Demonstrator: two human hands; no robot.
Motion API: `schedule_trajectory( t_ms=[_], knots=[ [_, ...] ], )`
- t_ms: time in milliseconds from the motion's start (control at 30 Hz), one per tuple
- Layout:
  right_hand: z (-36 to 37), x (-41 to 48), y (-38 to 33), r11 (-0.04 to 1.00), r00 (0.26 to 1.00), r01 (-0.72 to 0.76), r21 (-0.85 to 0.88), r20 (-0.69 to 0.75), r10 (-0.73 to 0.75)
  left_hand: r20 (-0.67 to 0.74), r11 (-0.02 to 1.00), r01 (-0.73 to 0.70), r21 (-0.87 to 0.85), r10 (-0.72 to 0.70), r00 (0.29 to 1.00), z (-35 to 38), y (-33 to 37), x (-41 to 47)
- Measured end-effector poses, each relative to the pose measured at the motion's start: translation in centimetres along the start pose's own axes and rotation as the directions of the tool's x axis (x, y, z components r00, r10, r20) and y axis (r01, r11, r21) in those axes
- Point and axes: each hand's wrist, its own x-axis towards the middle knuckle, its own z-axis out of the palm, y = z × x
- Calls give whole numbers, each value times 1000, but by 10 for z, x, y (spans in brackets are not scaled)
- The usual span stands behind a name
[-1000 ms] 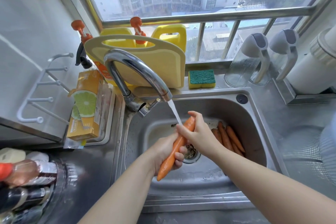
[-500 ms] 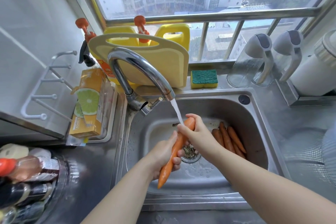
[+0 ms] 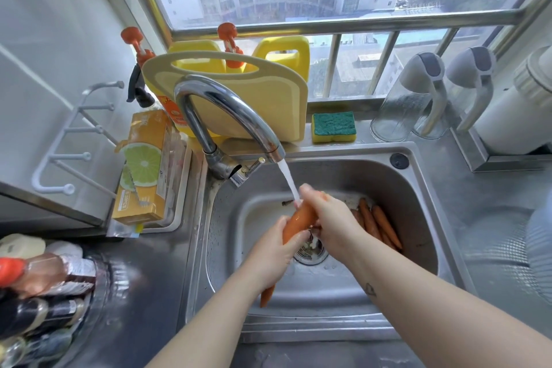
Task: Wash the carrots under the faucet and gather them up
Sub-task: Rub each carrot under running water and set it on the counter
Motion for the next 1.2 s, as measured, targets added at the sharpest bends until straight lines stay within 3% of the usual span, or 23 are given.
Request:
schedule_trajectory(
  t_ms=[100, 200, 267, 333, 400, 567, 633, 733, 867, 967, 1067, 1200],
  knots=[
    [-3, -5, 9, 989, 997, 79, -125, -12, -81, -141, 966, -5, 259, 42, 989, 0, -4, 2],
    [-1, -8, 7, 945, 969, 206, -256, -78, -233, -224, 921, -11, 390, 106, 969, 3, -2, -1],
    [-1, -11, 4, 875, 934, 314, -368, -44, -354, -232, 935, -18, 354, 107, 967, 5, 0, -2],
    [-1, -15, 3, 823, 908, 385, -418, 10, -420, -163, 980, -59, 188, 90, 983, 6, 3, -1],
    [-1, -16, 2, 839, 907, 396, -373, 16, -421, -81, 996, -87, -30, 84, 993, 8, 6, -3],
    [1, -10, -2, 881, 925, 344, -324, -42, -377, 29, 972, -69, -224, 77, 997, 10, 12, 3],
    [0, -8, -5, 892, 937, 335, -305, 8, -350, 46, 981, -86, -176, 95, 994, 9, 10, 6],
    [-5, -11, -2, 922, 958, 284, -264, 126, -259, -37, 993, -111, -30, 110, 993, 0, 5, 8],
    [-17, -11, 3, 911, 907, 341, -231, 335, -254, -89, 992, -121, -36, 117, 989, -8, 0, 6],
    [-24, -11, 1, 839, 863, 420, -346, 437, -252, -62, 989, -149, -2, 149, 987, -6, -5, 8],
    [-22, -7, 5, 708, 863, 499, -500, 360, -355, -56, 985, -169, 45, 172, 984, -4, -3, 11],
    [-8, -10, 9, 686, 835, 498, -531, 78, -545, -147, 967, -206, 153, 228, 962, 3, 3, 14]
  ],
)
